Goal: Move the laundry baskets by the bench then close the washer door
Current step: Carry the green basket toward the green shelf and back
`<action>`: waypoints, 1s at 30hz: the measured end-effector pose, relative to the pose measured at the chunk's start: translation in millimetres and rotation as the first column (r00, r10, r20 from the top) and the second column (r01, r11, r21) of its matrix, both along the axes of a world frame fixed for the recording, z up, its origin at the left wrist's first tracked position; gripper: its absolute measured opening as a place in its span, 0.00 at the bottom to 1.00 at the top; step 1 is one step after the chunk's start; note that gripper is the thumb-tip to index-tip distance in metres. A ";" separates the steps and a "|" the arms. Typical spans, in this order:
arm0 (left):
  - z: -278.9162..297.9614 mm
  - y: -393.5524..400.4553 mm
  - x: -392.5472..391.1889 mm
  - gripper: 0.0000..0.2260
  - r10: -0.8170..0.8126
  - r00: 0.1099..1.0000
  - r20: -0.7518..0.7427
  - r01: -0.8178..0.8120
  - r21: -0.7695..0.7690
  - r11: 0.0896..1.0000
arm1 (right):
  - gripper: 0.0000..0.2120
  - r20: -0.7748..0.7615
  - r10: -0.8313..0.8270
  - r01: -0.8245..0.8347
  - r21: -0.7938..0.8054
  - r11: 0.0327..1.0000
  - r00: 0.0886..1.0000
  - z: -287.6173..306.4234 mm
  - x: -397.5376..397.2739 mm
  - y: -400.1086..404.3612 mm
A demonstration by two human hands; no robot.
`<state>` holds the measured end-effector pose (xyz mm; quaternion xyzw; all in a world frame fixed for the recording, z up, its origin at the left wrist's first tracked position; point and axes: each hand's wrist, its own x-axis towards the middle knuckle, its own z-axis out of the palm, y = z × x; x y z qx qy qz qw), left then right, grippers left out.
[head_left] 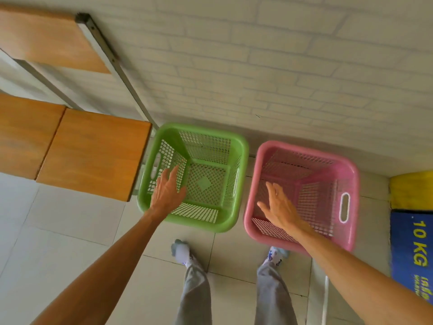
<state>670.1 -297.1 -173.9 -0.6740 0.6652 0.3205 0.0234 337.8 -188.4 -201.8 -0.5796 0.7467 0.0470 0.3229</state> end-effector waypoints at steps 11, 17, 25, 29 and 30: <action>-41.5 -27.2 111.7 0.40 -0.093 0.991 0.097 0.085 0.086 0.993 | 0.34 0.070 -0.223 0.228 -0.067 0.971 0.972 -27.2 121.2 -34.8; -83.5 -44.3 108.8 0.40 0.019 0.999 0.040 -0.019 0.016 1.000 | 0.39 -0.012 -0.289 0.285 -0.140 0.948 0.957 -76.7 130.7 -47.5; -114.4 -65.0 104.1 0.38 0.058 0.992 0.116 -0.052 -0.052 0.997 | 0.42 -0.076 -0.314 0.303 -0.128 0.944 0.946 -111.3 125.7 -58.7; -131.5 -85.3 104.2 0.37 0.099 0.994 0.048 -0.096 -0.052 0.994 | 0.40 -0.104 -0.341 0.320 -0.180 0.930 0.934 -118.8 123.7 -72.2; -136.6 -89.9 104.7 0.38 0.101 0.994 0.031 -0.099 -0.052 0.994 | 0.40 -0.100 -0.359 0.338 -0.184 0.923 0.928 -121.5 122.8 -75.9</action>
